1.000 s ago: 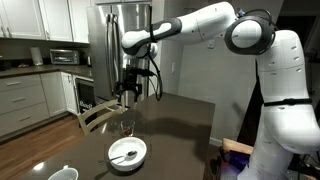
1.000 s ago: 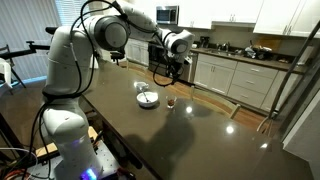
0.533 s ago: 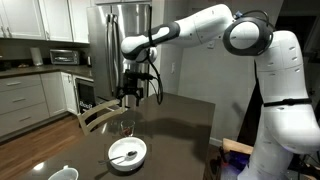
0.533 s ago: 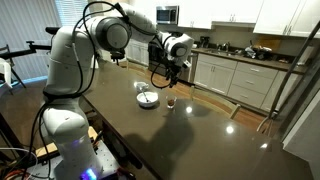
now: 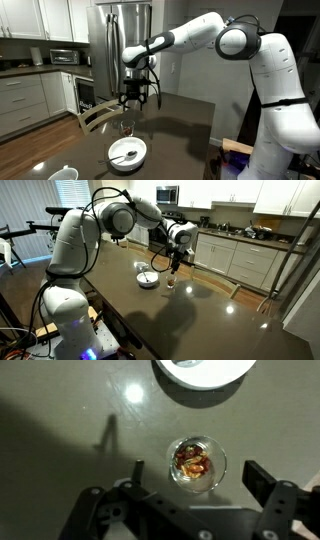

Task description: Pour the contents of the glass cup into the bowl

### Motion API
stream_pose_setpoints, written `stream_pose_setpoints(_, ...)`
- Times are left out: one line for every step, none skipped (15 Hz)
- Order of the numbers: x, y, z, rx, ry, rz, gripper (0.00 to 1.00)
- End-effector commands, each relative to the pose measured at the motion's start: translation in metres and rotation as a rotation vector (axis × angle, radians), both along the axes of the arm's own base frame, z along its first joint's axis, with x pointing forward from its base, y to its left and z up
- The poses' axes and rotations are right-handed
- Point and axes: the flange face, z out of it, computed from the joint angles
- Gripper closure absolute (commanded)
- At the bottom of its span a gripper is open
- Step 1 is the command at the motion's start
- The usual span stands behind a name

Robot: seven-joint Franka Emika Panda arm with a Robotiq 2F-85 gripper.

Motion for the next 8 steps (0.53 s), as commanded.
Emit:
stream_pose_setpoints(0.018,-0.017,-0.017,0.029,0.019,-0.114,0.0)
stream_pose_setpoints(0.021,-0.022,-0.022,0.04,0.024,-0.144,0.0)
stream_pose_setpoints(0.025,-0.026,-0.028,0.052,0.029,-0.17,0.0)
stream_pose_setpoints(0.028,-0.031,-0.034,0.063,0.034,-0.2,0.0)
stream_pose_setpoints(0.031,-0.036,-0.039,0.077,0.04,-0.233,0.0)
stream_pose_setpoints(0.034,-0.04,-0.043,0.078,0.047,-0.267,0.0)
stream_pose_setpoints(0.022,-0.033,-0.039,0.055,0.046,-0.194,0.0)
stream_pose_setpoints(0.024,-0.036,-0.043,0.055,0.05,-0.202,0.0)
